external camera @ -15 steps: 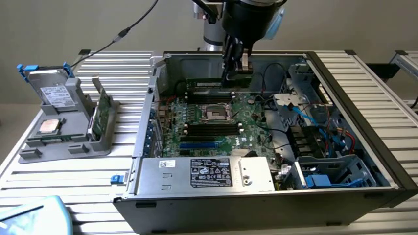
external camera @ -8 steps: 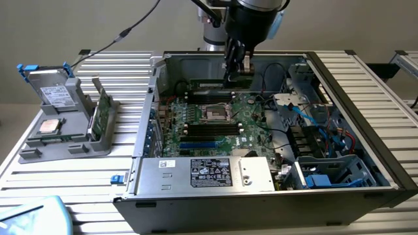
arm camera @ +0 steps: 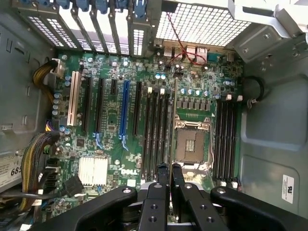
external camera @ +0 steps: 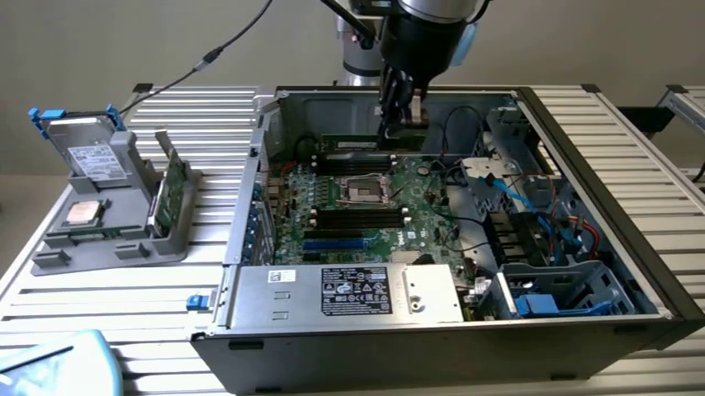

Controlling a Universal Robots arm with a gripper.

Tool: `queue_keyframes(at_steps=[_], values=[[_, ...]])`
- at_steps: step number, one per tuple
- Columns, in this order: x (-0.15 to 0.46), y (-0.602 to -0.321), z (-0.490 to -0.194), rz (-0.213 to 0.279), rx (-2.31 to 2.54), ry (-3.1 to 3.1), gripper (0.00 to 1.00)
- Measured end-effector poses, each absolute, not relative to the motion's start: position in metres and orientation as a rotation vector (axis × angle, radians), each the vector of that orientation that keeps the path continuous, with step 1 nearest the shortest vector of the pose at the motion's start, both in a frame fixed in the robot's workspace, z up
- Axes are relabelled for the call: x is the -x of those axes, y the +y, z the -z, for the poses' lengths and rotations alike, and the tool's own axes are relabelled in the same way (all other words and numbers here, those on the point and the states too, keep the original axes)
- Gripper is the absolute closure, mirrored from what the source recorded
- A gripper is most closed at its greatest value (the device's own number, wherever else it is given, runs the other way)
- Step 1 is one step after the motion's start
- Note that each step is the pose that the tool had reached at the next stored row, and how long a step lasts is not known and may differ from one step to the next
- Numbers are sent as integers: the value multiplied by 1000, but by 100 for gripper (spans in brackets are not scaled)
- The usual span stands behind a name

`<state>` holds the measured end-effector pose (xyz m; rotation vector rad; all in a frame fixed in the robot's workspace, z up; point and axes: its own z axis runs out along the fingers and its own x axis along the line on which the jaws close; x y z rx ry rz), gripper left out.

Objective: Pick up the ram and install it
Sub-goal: 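Pick up the ram and move it above insertion slot, then insert the ram into the slot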

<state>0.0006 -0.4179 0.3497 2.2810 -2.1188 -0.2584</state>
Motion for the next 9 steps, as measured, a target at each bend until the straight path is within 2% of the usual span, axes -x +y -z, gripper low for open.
queue_keyframes(at_steps=[9], values=[[-1,-416,-350,255,-2279,-2118,86]])
